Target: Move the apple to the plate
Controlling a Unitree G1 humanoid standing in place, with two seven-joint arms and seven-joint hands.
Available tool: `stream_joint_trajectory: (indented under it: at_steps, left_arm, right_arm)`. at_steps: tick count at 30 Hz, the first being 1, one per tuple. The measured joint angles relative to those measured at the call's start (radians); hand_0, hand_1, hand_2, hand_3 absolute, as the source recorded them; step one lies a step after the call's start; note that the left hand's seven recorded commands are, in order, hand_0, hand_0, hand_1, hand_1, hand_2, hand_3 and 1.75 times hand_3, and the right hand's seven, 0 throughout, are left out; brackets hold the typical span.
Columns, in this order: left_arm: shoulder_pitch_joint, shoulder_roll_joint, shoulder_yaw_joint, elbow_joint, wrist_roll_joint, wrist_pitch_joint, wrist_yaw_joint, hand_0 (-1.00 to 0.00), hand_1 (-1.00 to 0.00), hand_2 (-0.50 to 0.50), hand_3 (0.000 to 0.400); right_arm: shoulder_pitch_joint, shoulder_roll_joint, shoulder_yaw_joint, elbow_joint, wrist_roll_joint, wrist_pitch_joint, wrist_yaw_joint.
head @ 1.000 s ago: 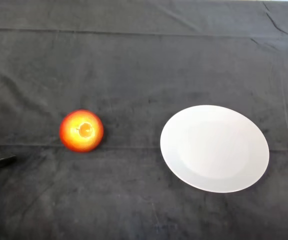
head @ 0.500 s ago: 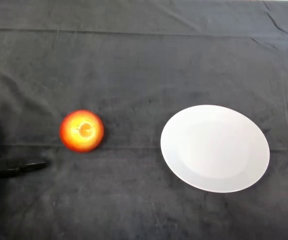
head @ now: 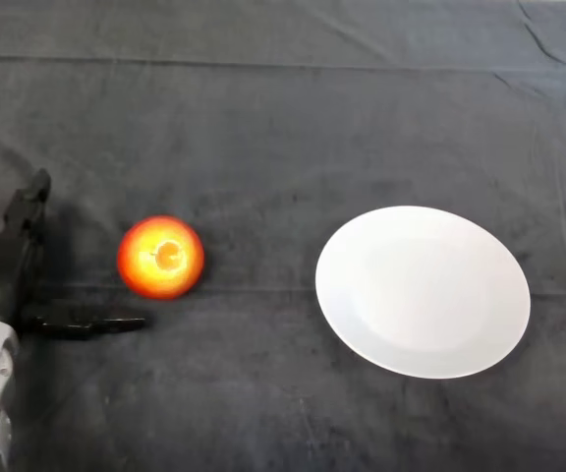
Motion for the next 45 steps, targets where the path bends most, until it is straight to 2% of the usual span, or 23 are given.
stream_joint_trajectory:
  at_steps: [9, 19, 21, 23, 25, 27, 36, 37, 38, 40, 42, 45]
  left_arm:
    - [-0.021, -0.034, -0.034, 0.0, 0.008, 0.0, -0.033, 0.0, 0.0, 0.0, 0.0]
    - [-0.035, -0.042, -0.076, 0.0, 0.016, -0.002, -0.055, 0.0, 0.0, 0.0, 0.0]
    - [-0.043, -0.053, -0.082, 0.0, 0.027, -0.002, -0.064, -0.1, 0.0, -0.05, 0.041]
    - [-0.049, -0.064, -0.101, 0.0, 0.029, -0.002, -0.069, -0.25, 0.0, -0.13, 0.1]
    - [-0.053, -0.074, -0.11, 0.0, 0.029, -0.002, -0.072, -0.67, 0.0, -0.33, 0.267]
    - [-0.054, -0.075, -0.114, 0.0, 0.029, -0.003, -0.075, -0.99, 0.0, -0.49, 0.395]
    - [-0.054, -0.071, -0.135, 0.0, 0.044, -0.012, -0.088, -1.0, -0.01, -0.5, 0.4]
    - [-0.056, -0.068, -0.145, 0.0, 0.048, -0.014, -0.088, -1.0, -0.09, -0.45, 0.4]
    - [-0.057, -0.069, -0.149, 0.0, 0.05, -0.015, -0.088, -1.0, -0.11, -0.44, 0.4]
    - [-0.057, -0.069, -0.153, 0.0, 0.05, -0.017, -0.088, -1.0, -0.3, -0.35, 0.4]
    - [-0.058, -0.069, -0.155, 0.0, 0.051, -0.017, -0.088, -1.0, -0.42, -0.29, 0.4]
    - [-0.061, -0.069, -0.159, 0.0, 0.053, -0.017, -0.085, -1.0, -0.51, -0.25, 0.4]
  right_arm:
    - [0.0, 0.0, 0.0, 0.0, 0.0, 0.0, 0.0]
    - [0.0, 0.0, 0.0, 0.0, 0.0, 0.0, 0.0]
    - [0.0, 0.0, 0.0, 0.0, 0.0, 0.0, 0.0]
    - [0.0, 0.0, -0.0001, 0.0, 0.0, 0.0, 0.0]
    - [0.0, 0.0, 0.0, 0.0, 0.0, 0.0, 0.0]
    - [0.0, 0.0, -0.0001, 0.0, 0.0, 0.0, 0.0]
    - [0.0, 0.0, -0.0001, 0.0, 0.0, 0.0, 0.0]
    - [0.0, 0.0, -0.0001, 0.0, 0.0, 0.0, 0.0]
    - [0.0, 0.0, 0.0, 0.0, 0.0, 0.0, 0.0]
    - [0.0, 0.0, 0.0, 0.0, 0.0, 0.0, 0.0]
    - [0.0, 0.0, 0.0, 0.0, 0.0, 0.0, 0.0]
    - [0.0, 0.0, 0.0, 0.0, 0.0, 0.0, 0.0]
